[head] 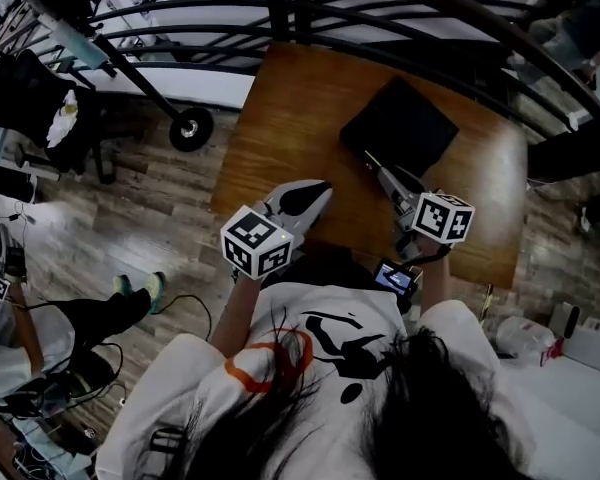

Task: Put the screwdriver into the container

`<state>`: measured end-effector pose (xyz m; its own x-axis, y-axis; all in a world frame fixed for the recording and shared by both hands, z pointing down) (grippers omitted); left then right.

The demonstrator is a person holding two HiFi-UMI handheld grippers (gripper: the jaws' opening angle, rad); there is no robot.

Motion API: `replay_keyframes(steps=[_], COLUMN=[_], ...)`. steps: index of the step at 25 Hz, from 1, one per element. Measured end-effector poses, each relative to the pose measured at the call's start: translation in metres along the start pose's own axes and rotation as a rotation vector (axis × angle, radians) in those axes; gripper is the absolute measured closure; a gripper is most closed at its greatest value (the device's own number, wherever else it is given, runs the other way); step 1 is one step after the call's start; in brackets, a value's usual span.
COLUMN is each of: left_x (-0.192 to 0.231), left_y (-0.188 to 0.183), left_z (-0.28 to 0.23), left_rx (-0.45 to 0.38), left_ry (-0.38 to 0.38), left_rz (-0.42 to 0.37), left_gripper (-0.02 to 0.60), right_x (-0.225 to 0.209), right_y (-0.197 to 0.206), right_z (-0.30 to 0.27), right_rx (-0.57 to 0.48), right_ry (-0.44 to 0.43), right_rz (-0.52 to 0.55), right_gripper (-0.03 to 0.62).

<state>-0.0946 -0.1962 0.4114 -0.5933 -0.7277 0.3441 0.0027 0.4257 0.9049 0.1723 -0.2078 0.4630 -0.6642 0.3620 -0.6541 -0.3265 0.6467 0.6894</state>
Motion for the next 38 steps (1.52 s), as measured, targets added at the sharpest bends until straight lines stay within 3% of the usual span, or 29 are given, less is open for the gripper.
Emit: replay_keyframes(steps=[11,19,27,38], left_x=[-0.009,-0.027,-0.063,-0.121], left_y=[0.028,0.057,0.061,0.073], left_z=[0.050,0.059,0.047,0.064], left_rx=[0.041,0.086,0.087,0.063], left_ry=[0.098,0.179,0.241,0.173], left_rz=[-0.030,-0.008,-0.018,-0.021], left_gripper=[0.580,0.580,0.580,0.580], right_x=[0.091,0.119,0.125,0.139], right_y=[0.075,0.129,0.147,0.160], right_z=[0.026,0.048,0.086,0.138], right_rx=[-0.103,-0.106,-0.110,-0.088], right_ry=[0.037,0.088,0.135,0.087], right_rz=[0.029,-0.005,0.010,0.077], right_gripper=[0.514,0.545,0.557,0.563])
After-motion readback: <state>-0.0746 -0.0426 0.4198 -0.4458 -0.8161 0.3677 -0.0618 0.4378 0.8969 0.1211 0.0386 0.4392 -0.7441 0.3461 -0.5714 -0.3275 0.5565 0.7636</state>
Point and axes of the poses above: the fingertips, and each gripper's own axes: z backward along the fingers, x to its left, y out of its underside, the point moved 10 cm from there along z, backward along the fingers, and after that the axes turned 9 degrees about -y, right-handed, at the moved point
